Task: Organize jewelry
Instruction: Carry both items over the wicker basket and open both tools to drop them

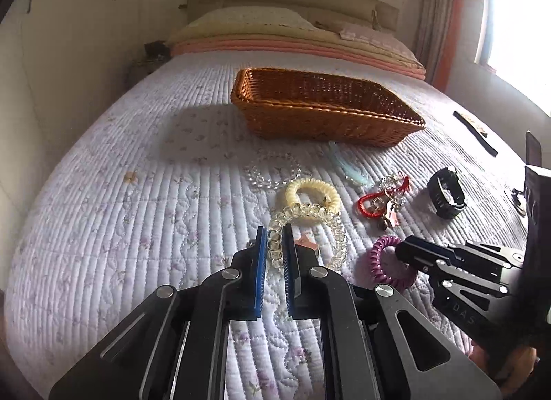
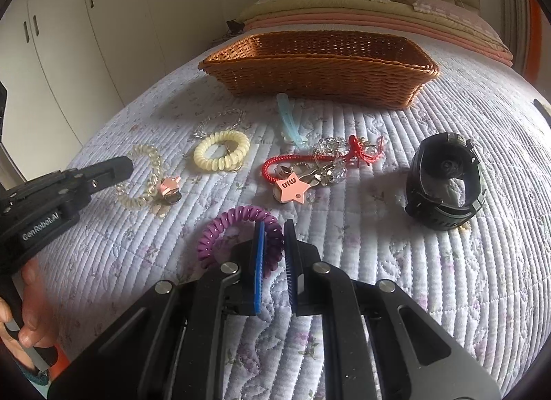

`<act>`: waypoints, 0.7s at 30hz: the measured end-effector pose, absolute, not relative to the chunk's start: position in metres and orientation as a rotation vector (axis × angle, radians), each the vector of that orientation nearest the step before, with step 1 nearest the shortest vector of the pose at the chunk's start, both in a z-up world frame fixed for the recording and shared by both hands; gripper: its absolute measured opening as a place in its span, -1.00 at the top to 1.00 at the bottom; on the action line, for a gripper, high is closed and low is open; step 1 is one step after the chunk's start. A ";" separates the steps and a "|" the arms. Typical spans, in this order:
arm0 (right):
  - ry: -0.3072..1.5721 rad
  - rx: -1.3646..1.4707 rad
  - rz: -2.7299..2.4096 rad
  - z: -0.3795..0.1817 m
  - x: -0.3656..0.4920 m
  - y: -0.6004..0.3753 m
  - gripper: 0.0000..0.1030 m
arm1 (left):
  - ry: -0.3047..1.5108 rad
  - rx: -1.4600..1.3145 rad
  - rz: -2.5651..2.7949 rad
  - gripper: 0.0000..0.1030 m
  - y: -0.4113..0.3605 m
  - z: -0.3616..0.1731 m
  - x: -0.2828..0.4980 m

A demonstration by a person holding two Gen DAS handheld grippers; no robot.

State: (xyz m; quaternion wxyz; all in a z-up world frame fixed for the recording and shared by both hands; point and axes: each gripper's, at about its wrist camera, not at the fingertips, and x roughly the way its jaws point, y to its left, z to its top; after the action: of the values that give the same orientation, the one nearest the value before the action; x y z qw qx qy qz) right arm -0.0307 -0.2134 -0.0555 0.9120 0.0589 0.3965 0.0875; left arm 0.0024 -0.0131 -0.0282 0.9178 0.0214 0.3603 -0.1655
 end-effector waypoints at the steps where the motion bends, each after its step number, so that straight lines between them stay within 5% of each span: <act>1: 0.814 0.125 0.181 -0.055 -0.031 -0.214 0.82 | 0.741 0.038 -0.346 0.86 -0.013 -0.026 0.003; 13: 0.639 0.184 0.164 0.014 -0.035 -0.239 0.82 | 0.608 -0.008 -0.404 0.86 -0.012 0.020 0.008; 21: 0.555 0.072 0.046 0.074 0.053 -0.258 0.82 | 0.538 -0.040 -0.423 0.85 -0.047 0.065 0.090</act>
State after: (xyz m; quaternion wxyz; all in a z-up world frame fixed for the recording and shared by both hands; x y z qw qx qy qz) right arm 0.0532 -0.2575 0.0741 0.9608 0.0353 0.2740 0.0225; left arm 0.0905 -0.0472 0.0649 0.9418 -0.0194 0.2637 -0.2075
